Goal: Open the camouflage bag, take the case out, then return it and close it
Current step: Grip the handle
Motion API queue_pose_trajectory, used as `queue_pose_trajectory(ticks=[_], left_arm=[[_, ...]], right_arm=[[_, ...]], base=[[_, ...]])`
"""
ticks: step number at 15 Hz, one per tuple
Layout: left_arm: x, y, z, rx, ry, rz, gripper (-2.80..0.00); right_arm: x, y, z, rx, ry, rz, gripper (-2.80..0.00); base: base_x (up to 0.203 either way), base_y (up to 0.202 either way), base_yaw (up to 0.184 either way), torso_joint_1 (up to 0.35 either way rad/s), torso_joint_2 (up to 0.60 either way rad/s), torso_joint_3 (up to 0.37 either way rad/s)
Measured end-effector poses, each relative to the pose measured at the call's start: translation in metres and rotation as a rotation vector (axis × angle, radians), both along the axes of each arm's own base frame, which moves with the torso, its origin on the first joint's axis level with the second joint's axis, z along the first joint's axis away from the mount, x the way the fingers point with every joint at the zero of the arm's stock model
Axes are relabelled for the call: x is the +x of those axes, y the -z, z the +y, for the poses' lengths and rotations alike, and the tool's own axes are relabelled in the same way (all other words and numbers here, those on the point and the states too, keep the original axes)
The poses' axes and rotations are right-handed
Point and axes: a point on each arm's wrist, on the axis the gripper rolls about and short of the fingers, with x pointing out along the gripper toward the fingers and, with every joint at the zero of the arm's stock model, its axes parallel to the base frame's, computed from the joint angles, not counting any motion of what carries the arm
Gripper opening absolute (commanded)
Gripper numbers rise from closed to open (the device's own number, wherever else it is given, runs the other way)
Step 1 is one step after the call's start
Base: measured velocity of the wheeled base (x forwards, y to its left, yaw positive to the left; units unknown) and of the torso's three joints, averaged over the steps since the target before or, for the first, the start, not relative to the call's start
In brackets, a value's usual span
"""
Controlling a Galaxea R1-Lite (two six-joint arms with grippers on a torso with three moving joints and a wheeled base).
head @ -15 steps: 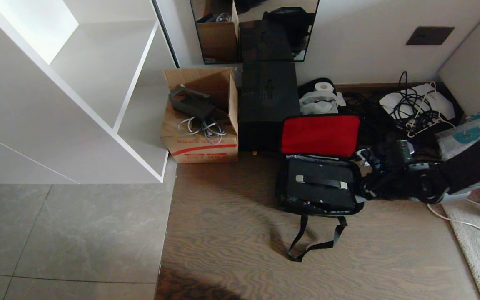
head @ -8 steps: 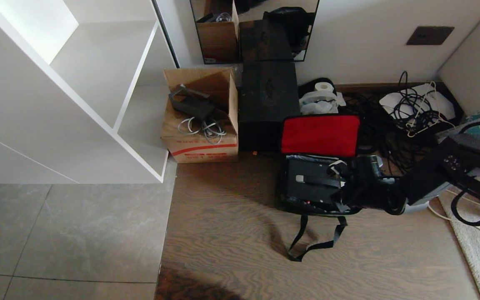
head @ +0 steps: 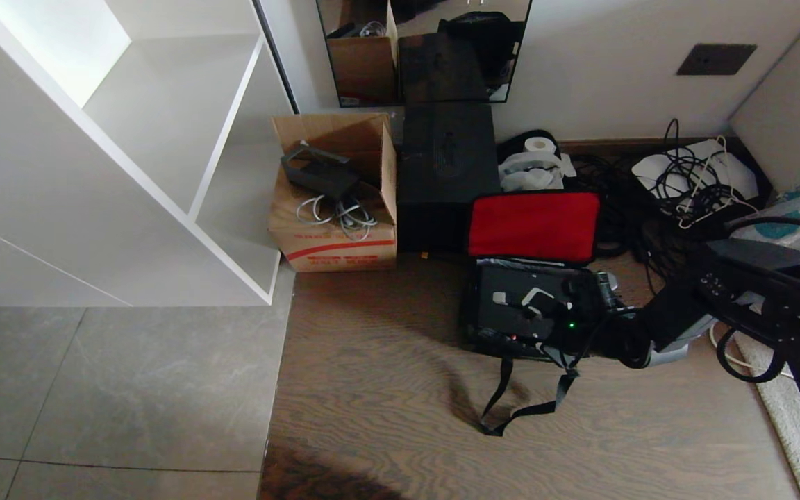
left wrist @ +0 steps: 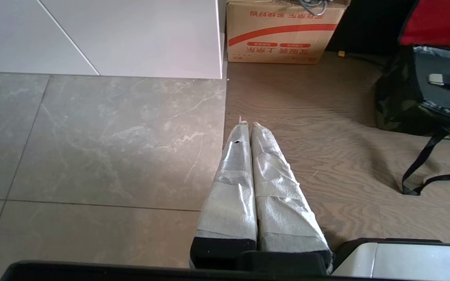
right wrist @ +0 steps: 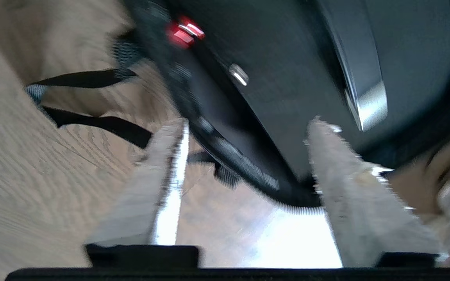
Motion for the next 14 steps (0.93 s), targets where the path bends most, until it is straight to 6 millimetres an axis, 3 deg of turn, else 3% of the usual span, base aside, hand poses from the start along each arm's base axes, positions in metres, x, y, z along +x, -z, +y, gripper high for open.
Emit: queue_pose_trajectory(ticks=[6,14], left_arm=[[0.0,0.0,0.0,0.0,0.0,0.001,-2.8],[0.0,0.0,0.0,0.0,0.0,0.0,-2.8]], right_arm=[[-0.004,0.016,0.018,-0.057,-0.081,0.04,0.0],[-0.004,0.035,0.021,-0.061,-0.084,0.085,0.0]], base=[[0.0,0.0,0.0,0.0,0.0,0.0],[0.0,0.0,0.0,0.0,0.0,0.0]])
